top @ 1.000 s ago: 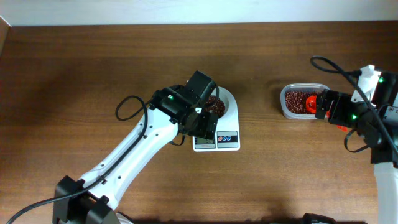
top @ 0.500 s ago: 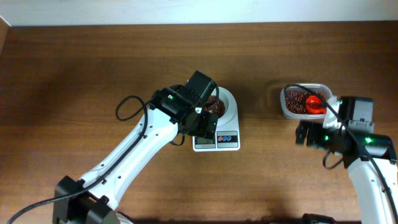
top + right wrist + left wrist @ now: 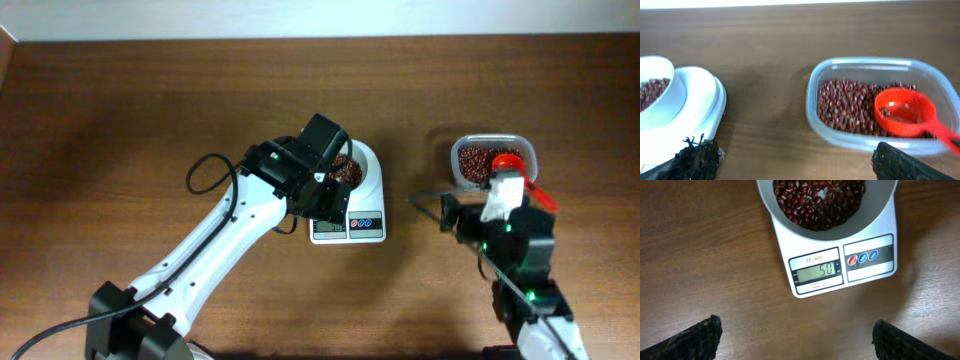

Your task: Scoop item into bowl and weigh 50g on scale

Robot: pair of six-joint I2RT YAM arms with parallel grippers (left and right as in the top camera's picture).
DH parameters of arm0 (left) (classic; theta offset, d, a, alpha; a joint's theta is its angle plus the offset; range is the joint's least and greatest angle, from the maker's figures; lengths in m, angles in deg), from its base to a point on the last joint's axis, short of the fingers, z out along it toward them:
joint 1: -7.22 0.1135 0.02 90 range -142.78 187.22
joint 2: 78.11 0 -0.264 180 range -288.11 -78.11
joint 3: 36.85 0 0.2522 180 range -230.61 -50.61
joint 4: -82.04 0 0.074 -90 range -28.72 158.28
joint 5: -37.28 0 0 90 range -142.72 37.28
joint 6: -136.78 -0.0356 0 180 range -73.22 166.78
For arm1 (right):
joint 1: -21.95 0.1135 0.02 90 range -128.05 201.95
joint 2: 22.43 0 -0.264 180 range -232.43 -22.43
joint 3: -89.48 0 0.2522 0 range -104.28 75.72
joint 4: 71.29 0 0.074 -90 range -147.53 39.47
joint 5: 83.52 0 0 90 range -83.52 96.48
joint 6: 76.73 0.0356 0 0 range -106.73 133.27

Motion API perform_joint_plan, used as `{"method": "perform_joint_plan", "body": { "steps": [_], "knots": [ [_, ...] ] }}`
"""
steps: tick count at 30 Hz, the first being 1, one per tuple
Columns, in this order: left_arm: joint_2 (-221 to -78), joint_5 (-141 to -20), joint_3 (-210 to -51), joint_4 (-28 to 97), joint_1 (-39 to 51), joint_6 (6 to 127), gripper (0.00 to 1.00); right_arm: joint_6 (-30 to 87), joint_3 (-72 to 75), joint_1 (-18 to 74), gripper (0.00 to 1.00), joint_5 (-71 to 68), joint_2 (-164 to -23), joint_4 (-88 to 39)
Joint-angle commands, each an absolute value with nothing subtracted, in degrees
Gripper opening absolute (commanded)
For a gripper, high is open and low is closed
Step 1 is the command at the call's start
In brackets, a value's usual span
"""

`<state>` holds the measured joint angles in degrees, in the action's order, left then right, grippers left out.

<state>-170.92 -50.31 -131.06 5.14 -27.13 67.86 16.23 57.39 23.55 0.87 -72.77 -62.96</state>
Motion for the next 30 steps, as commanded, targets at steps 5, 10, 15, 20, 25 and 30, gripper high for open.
{"method": "perform_joint_plan", "body": {
  "steps": [5,10,15,20,25,30],
  "knots": [
    [-171.12,-49.91,-130.88,5.01,-27.28,68.6,0.99,16.23,74.16,25.83,0.99,0.74,-56.58,-67.0],
    [-171.12,-49.91,-130.88,5.01,-27.28,68.6,0.99,13.43,75.4,30.02,0.99,2.1,-40.97,-58.44],
    [-171.12,-49.91,-130.88,5.04,-27.28,68.6,0.99,11.62,75.4,33.91,0.99,4.0,-27.51,-53.17],
    [-171.12,-49.91,-130.88,5.01,-27.28,68.6,0.99,11.75,75.4,34.64,0.99,3.98,-22.72,-53.21],
    [-171.12,-49.91,-130.88,5.01,-27.28,68.6,0.99,11.75,75.4,34.64,0.99,3.98,-22.79,-53.21],
    [-171.12,-49.91,-130.88,5.04,-27.28,68.6,0.99,11.75,75.4,34.64,0.99,3.98,-22.79,-53.21]
  ]
}}
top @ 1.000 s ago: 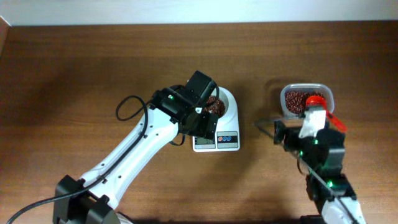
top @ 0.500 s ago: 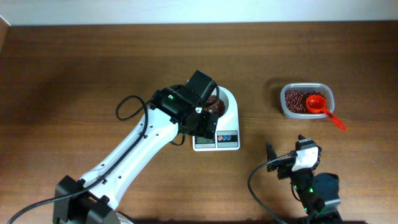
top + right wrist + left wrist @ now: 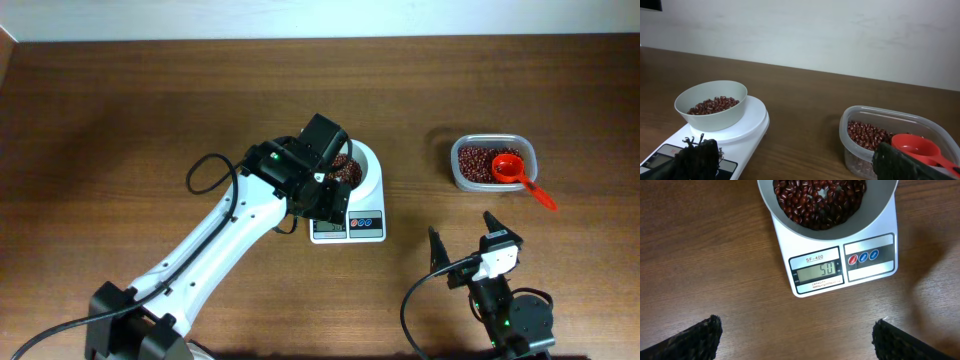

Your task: Scoop item into bowl and weigh 50g on scale

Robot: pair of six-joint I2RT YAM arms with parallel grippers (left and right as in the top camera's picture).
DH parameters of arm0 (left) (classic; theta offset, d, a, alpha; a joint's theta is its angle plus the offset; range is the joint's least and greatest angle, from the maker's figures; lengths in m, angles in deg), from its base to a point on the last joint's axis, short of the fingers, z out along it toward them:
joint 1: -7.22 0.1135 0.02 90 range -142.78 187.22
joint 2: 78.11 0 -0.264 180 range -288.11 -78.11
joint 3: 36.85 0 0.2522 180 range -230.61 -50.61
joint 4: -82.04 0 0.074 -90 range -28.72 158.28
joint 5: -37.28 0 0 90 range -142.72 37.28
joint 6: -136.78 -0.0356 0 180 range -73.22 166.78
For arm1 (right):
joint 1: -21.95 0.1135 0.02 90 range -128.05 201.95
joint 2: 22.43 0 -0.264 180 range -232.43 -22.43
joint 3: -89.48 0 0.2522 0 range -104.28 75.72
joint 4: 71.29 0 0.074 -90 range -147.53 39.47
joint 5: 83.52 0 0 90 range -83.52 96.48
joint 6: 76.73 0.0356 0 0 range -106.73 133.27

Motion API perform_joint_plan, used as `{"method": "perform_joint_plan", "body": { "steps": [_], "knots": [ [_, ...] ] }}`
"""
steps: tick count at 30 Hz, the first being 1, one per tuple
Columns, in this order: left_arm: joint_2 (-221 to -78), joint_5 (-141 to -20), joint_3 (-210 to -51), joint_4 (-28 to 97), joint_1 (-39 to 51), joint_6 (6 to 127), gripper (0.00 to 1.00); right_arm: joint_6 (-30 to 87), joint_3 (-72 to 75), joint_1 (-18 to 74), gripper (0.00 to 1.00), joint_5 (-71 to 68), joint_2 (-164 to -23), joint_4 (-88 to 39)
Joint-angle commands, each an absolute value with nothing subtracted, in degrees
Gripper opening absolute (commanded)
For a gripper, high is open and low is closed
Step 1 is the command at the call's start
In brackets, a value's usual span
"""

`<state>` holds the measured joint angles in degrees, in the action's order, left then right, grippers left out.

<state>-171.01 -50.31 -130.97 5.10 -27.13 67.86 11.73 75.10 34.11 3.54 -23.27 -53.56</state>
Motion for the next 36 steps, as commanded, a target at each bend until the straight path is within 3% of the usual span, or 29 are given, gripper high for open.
{"method": "perform_joint_plan", "body": {
  "steps": [1,15,23,29,30,33,36],
  "knots": [
    [-171.12,-49.91,-130.88,5.01,-27.28,68.6,0.99,11.77,75.4,34.64,0.99,3.98,-22.79,-53.21],
    [-166.22,-49.91,-130.88,5.01,-27.04,68.6,0.99,11.75,75.4,34.64,0.99,3.98,-22.79,-53.21],
    [-132.1,-35.64,-125.35,7.88,-24.46,68.63,0.99,11.77,75.4,34.64,0.99,3.98,-22.79,-53.21],
    [-109.77,-47.4,-91.85,44.18,-10.36,68.6,0.99,11.75,75.4,34.64,0.99,3.98,-22.79,-53.21],
    [-105.46,-47.71,-83.19,58.28,-7.8,68.6,0.99,11.75,75.4,34.64,0.99,3.98,-22.79,-53.21],
    [-97.42,-53.52,-68.48,80.33,-2.21,67.75,0.99,11.75,75.4,34.64,0.99,3.98,-22.79,-53.21],
    [-89.44,-57.17,-58.67,85.64,1.66,67.77,0.99,11.75,75.4,34.64,0.99,3.98,-22.79,-53.21]
  ]
}}
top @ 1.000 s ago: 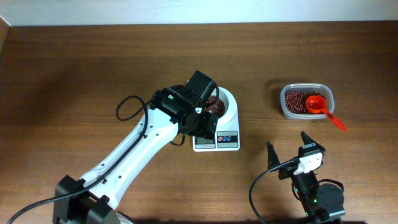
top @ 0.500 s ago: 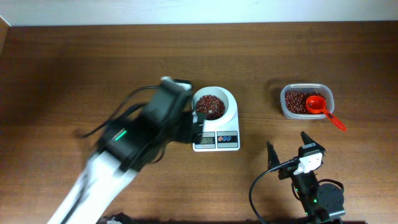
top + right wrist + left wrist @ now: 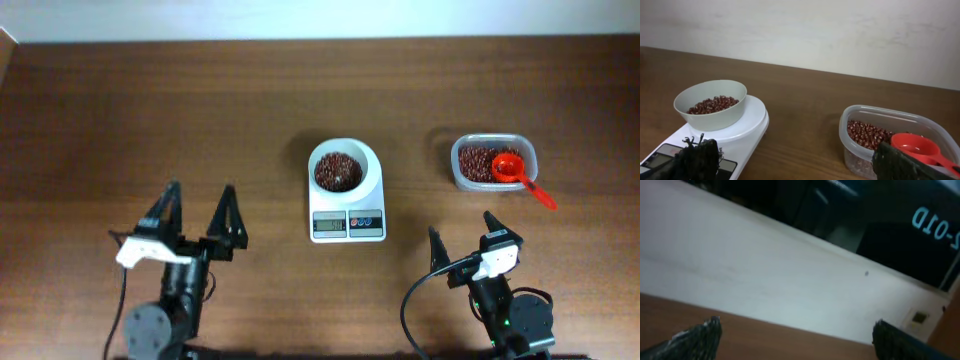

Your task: Scoop item into bowl and weigh 50g on scale

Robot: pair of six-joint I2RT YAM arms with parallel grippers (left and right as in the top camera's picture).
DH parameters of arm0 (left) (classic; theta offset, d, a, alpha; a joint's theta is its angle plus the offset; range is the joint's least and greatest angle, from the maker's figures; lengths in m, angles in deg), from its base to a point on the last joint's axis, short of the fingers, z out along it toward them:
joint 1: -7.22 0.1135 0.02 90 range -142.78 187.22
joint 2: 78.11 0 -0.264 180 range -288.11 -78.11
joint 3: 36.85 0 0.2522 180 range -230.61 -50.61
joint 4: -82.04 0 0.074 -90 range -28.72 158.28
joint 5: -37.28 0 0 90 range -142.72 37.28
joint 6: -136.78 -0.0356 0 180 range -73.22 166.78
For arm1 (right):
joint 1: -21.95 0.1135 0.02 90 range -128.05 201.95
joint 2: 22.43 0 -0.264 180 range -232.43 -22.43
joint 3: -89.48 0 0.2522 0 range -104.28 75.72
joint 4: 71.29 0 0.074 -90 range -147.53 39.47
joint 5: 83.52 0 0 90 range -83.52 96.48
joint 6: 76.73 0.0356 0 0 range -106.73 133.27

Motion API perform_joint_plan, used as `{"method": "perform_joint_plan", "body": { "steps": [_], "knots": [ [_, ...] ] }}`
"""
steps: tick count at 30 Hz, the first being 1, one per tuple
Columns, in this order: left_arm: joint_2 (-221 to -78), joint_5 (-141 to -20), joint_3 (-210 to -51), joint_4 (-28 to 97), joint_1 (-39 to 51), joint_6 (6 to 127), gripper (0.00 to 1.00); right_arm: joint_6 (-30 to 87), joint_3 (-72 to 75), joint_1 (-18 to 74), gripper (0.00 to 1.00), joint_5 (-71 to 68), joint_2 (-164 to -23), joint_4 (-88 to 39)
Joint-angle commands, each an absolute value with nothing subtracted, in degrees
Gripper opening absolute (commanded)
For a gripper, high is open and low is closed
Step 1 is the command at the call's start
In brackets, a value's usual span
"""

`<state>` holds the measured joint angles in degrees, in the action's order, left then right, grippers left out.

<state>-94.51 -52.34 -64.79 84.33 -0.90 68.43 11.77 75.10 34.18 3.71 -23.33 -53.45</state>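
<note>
A grey bowl [image 3: 338, 168] of red beans stands on the white scale [image 3: 347, 225] at the table's middle; the right wrist view shows the bowl [image 3: 710, 102] on the scale [image 3: 747, 131] too. A clear tub [image 3: 492, 162] of beans holds the red scoop [image 3: 515, 172], whose handle sticks out over the rim. My left gripper [image 3: 200, 215] stands open near the front left, holding nothing; its wrist view looks at a wall. My right gripper [image 3: 463, 235] stands open near the front right, empty, facing the tub [image 3: 895, 137] and scoop [image 3: 920, 150].
The scale's display [image 3: 328, 226] and its round buttons [image 3: 366, 223] face the front edge. A white wall [image 3: 800, 35] runs behind the table's far edge. Bare brown wood surrounds the scale and tub.
My left arm has left its place above the scale and now stands folded at the front left, gripper open. The right arm, bowl, tub and scoop are as before.
At first my left gripper hovered over the scale reading 50, and my right gripper was close by the tub with the scoop lying in it. Then the right arm stood folded at the front right. Now the left arm stands folded back too.
</note>
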Motion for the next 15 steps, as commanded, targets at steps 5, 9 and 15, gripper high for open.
{"method": "perform_joint_plan", "body": {
  "steps": [5,9,15],
  "knots": [
    [-78.38,-59.07,-51.13,80.79,7.32,67.73,0.99,11.77,75.4,34.64,0.99,3.98,-22.79,-53.21],
    [-78.36,-56.36,-51.13,66.02,7.89,63.38,0.99,11.75,75.4,34.64,0.99,3.98,-22.79,-53.21],
    [-78.42,-54.24,-51.13,63.52,7.87,54.57,0.99,11.75,75.4,34.64,0.99,3.98,-22.79,-53.21]
  ]
}}
